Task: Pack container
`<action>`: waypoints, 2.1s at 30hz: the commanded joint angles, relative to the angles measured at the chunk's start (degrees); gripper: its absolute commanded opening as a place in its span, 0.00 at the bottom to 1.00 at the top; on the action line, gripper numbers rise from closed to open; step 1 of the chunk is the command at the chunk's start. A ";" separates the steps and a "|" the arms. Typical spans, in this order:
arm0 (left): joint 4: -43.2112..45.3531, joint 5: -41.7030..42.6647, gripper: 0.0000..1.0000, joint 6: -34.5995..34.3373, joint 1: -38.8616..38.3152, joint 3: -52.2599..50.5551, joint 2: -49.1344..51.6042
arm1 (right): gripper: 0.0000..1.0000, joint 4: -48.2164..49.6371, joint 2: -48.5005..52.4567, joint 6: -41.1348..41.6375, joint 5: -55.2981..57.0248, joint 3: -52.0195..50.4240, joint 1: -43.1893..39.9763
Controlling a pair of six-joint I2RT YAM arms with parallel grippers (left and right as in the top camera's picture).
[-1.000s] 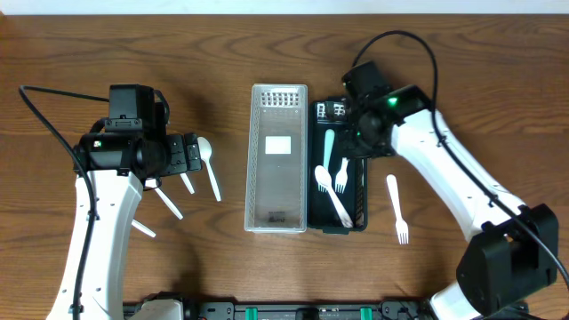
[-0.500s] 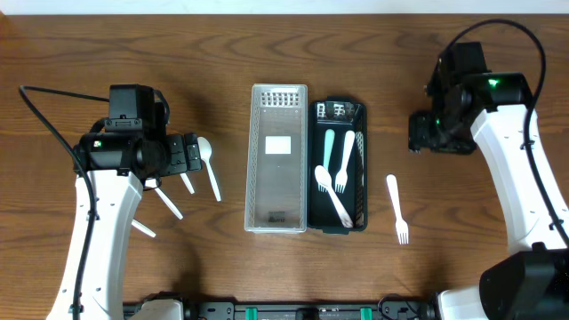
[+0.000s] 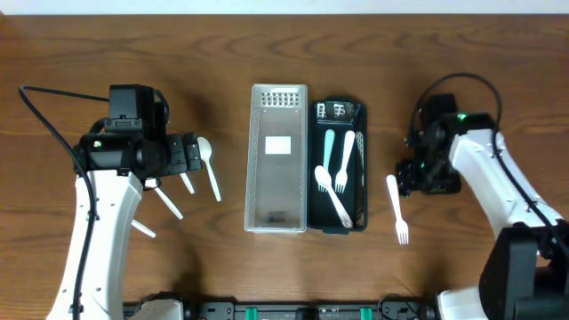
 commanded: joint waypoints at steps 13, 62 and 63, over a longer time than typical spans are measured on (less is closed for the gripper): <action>0.96 -0.70 0.98 0.33 0.04 1.14 -0.09 | 0.75 7.93 -0.17 6.45 -0.66 -12.57 9.53; 0.94 -0.70 0.98 0.33 0.04 1.14 -0.09 | 0.51 12.63 -0.15 11.04 -5.16 -17.99 9.31; 0.94 -0.70 0.98 0.33 0.04 1.14 -0.09 | 0.50 12.63 -0.15 11.04 -5.42 -17.99 9.31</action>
